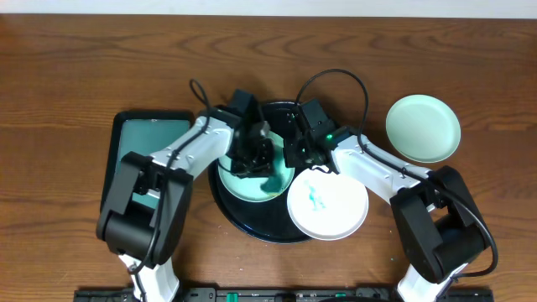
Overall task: Clean dirty plates on tray and stack at the side
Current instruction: 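Scrub the tilted green plate with the sponge in the left gripper, then return the sponge to the water tray and release it with the left gripper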
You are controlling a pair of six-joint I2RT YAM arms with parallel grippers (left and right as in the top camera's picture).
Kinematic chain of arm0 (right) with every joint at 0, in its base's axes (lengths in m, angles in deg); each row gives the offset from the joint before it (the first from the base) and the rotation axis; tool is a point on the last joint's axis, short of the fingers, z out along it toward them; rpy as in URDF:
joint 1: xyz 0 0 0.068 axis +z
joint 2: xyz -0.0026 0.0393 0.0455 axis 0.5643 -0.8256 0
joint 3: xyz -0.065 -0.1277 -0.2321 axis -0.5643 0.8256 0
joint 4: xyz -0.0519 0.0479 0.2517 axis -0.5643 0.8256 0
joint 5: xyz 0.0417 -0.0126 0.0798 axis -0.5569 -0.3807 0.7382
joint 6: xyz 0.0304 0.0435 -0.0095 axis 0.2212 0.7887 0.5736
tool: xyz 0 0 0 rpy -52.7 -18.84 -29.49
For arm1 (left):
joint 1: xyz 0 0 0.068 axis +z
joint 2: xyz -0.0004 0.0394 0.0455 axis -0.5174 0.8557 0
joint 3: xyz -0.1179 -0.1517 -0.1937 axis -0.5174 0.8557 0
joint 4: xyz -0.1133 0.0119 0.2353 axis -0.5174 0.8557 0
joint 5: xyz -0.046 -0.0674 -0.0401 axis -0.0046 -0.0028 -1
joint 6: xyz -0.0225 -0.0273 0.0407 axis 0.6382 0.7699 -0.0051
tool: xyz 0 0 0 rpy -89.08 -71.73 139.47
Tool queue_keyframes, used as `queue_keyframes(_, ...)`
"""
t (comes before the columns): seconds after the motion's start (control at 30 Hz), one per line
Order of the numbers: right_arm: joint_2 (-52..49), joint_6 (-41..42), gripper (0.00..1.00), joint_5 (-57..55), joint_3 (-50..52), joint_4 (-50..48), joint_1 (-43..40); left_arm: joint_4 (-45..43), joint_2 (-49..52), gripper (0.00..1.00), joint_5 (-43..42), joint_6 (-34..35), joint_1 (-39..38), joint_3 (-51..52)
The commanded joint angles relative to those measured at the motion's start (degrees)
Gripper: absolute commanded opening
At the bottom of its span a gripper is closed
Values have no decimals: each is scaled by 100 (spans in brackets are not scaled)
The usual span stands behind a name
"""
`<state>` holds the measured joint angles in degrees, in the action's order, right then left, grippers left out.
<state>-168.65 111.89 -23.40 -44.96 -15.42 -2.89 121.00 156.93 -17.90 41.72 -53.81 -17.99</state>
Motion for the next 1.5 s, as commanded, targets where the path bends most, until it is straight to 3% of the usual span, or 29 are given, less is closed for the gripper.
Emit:
queue_keyframes(0.0, 90, 48, 2, 216, -7, -33, 87, 361, -544, 8, 723, 229, 258, 4)
queue_keyframes(0.4, 90, 48, 2, 216, -7, -35, 87, 1665, -2164, 7, 3536, 479, 1222, -28)
queue_keyframes(0.7, 90, 46, 2, 216, -7, -35, 90, 1672, -1801, 7, 3799, -94, 2747, -24)
queue_keyframes(1.0, 90, 46, 1, 219, -7, -28, 87, 1429, -953, 8, 3755, -68, 3126, -24)
queue_keyframes(1.07, 90, 46, 2, 219, -7, -17, 90, 1421, -778, 15, 3753, 55, 3126, -24)
queue_keyframes(1.2, 90, 44, 1, 219, -7, 9, 87, 1469, -793, 46, 3563, 72, 3126, -24)
queue_keyframes(1.37, 90, 39, 1, 216, -7, -39, 87, 1746, -1375, 55, 3453, 66, 3110, -24)
queue_keyframes(1.4, 90, 39, 6, 216, -7, -46, 87, 1825, -1526, 56, 3453, 68, 3095, -24)
queue_keyframes(1.47, 90, 39, 36, 214, -7, -79, 87, 1996, -1816, 63, 3451, 68, 3051, -24)
